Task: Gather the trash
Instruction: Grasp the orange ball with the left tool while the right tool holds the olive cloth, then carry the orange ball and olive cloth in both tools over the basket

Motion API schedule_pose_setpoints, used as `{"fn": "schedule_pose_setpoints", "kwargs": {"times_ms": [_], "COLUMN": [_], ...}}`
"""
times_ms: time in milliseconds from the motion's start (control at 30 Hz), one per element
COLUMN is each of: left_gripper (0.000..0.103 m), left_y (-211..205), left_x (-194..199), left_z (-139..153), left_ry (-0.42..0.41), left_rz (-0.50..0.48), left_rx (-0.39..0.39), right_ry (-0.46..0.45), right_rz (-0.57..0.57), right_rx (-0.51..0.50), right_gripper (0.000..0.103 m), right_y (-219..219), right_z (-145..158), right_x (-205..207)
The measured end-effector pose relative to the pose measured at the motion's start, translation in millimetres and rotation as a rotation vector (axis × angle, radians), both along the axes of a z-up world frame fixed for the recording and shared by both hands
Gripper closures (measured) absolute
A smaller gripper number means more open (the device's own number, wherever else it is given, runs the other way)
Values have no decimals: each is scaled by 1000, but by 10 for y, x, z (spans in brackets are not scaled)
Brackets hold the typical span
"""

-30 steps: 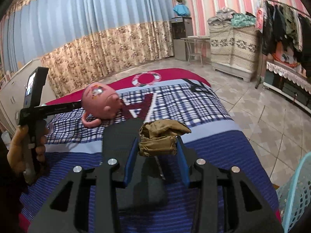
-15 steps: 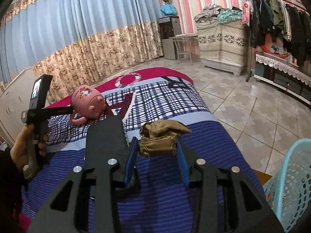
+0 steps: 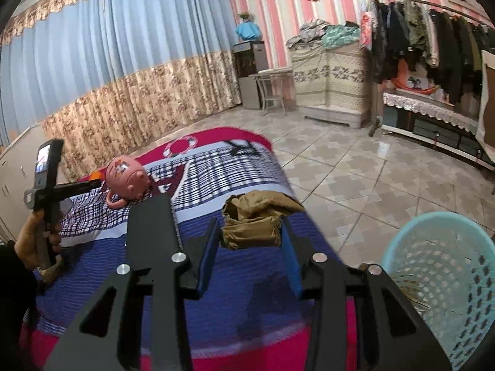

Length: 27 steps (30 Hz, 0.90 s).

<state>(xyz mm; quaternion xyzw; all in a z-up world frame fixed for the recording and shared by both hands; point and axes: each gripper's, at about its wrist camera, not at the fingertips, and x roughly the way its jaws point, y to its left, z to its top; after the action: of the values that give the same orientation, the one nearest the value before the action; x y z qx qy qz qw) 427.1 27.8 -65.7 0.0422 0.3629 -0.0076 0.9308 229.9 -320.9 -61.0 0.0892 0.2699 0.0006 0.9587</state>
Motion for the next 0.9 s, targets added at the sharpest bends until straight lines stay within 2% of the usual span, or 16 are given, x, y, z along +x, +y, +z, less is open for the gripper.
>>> {"fn": "schedule_pose_setpoints", "kwargs": {"times_ms": [167,433,633,900], "left_gripper": [65,65,65,65], "left_y": [-58,-292,-633,-1359], "left_x": [-472,-1126,-1481,-1808], "left_z": [265,498,667,746], "left_ry": [-67,-120,-156,-187], "left_rz": [11,2,-34,-146], "left_rx": [27,-1,-22,-57], "right_ry": [-16,-49,-84,-100], "right_rz": [-43,-111,-173,-253], "right_rx": [-8,-51,-42,-69], "right_gripper": [64,64,64,64], "right_y": [-257,-630,-937,-1272], "right_z": [55,214,334,360], "right_x": [-251,-642,-947,-1242]}}
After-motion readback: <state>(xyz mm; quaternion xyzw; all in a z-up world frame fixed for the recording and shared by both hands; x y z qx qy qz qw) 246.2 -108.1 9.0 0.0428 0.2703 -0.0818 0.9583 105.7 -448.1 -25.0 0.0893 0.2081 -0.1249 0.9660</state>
